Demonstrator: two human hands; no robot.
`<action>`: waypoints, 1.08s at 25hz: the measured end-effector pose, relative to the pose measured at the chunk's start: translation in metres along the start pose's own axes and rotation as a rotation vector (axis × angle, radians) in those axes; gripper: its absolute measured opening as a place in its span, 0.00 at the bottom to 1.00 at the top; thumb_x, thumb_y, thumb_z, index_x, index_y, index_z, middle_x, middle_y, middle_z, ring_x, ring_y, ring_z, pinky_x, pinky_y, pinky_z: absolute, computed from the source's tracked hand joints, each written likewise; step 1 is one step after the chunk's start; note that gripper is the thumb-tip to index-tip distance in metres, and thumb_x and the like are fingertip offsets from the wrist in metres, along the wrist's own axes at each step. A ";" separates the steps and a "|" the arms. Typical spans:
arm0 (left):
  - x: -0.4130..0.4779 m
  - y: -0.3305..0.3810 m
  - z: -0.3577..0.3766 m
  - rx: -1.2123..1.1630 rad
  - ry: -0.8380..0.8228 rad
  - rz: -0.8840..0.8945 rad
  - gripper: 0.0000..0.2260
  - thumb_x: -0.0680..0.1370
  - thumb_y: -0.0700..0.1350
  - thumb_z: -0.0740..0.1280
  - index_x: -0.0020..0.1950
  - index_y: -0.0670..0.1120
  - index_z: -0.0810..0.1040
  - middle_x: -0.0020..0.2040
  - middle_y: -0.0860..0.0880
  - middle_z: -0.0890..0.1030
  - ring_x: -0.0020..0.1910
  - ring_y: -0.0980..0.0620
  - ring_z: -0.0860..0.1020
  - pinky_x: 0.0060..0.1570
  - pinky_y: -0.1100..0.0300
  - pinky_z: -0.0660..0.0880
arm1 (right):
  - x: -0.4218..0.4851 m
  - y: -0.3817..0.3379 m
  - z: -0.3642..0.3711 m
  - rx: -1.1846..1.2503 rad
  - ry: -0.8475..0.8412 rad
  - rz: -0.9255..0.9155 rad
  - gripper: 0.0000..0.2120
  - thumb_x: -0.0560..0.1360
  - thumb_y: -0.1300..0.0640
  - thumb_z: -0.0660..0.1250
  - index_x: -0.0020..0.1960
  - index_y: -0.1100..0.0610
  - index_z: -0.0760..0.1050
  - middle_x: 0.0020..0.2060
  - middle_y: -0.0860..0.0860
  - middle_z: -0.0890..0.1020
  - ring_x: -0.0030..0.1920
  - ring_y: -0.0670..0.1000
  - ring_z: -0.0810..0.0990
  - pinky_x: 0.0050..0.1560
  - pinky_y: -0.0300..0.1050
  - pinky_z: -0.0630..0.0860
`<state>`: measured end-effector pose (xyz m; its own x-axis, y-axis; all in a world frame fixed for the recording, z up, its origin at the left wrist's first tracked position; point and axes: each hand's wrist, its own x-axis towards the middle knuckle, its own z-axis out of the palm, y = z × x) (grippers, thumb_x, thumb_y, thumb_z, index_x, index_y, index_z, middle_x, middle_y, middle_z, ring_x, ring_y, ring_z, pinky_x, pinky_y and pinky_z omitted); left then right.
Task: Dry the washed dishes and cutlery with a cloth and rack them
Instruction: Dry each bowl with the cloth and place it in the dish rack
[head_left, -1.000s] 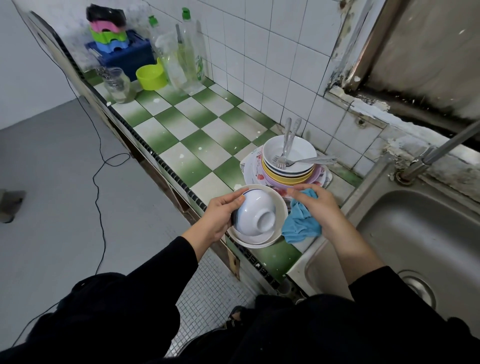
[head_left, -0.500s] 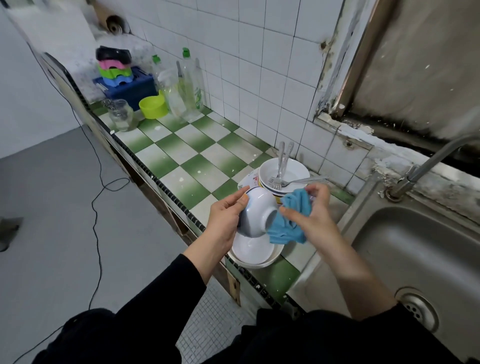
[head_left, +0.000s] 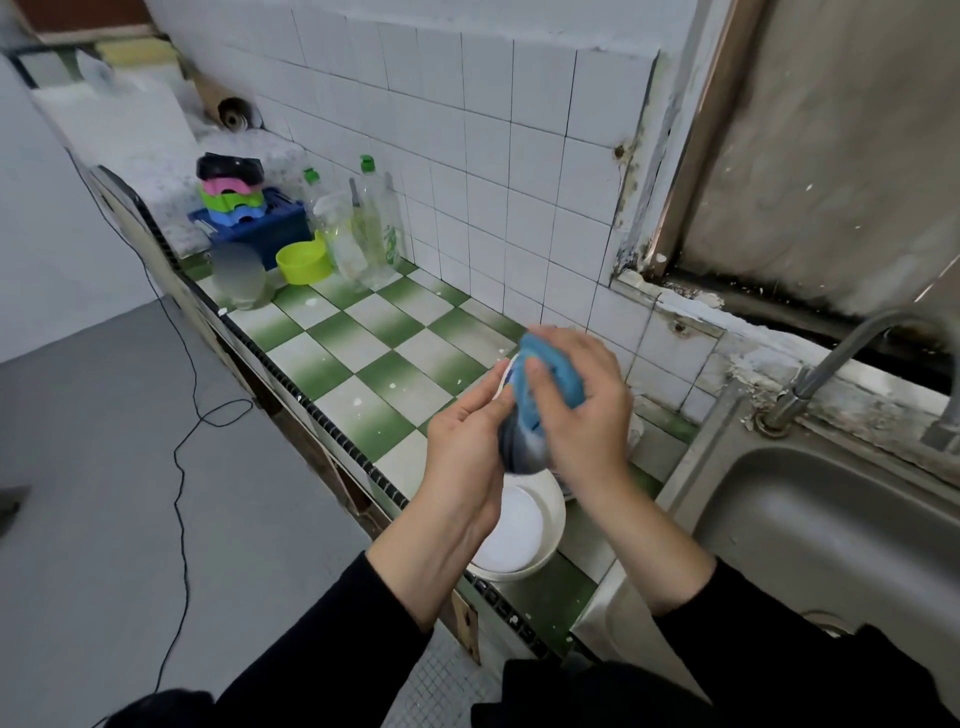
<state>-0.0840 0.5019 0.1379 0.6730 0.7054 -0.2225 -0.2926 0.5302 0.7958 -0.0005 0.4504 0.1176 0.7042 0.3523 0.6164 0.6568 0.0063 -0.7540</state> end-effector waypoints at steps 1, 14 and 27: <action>0.000 0.002 0.001 -0.015 -0.002 -0.021 0.14 0.78 0.32 0.62 0.62 0.39 0.79 0.48 0.44 0.84 0.42 0.53 0.83 0.41 0.63 0.80 | -0.005 -0.003 0.000 -0.045 -0.057 -0.168 0.11 0.75 0.53 0.65 0.55 0.53 0.81 0.50 0.50 0.81 0.54 0.50 0.77 0.59 0.44 0.73; -0.004 0.019 0.002 0.003 -0.021 0.083 0.13 0.79 0.33 0.61 0.59 0.43 0.79 0.54 0.48 0.84 0.47 0.55 0.83 0.44 0.63 0.80 | 0.039 -0.003 -0.001 0.114 -0.079 0.025 0.10 0.73 0.53 0.66 0.53 0.49 0.80 0.50 0.46 0.81 0.53 0.45 0.79 0.60 0.48 0.75; -0.016 0.062 0.020 -0.168 0.041 0.274 0.11 0.80 0.37 0.60 0.58 0.46 0.78 0.63 0.49 0.79 0.54 0.55 0.80 0.56 0.56 0.77 | 0.008 -0.027 -0.008 0.091 0.148 -0.197 0.13 0.77 0.61 0.62 0.60 0.59 0.77 0.54 0.59 0.75 0.57 0.52 0.77 0.60 0.40 0.73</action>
<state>-0.0996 0.5142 0.2023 0.5268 0.8491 -0.0379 -0.5696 0.3858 0.7258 -0.0106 0.4452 0.1445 0.6016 0.1950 0.7746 0.7627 0.1479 -0.6296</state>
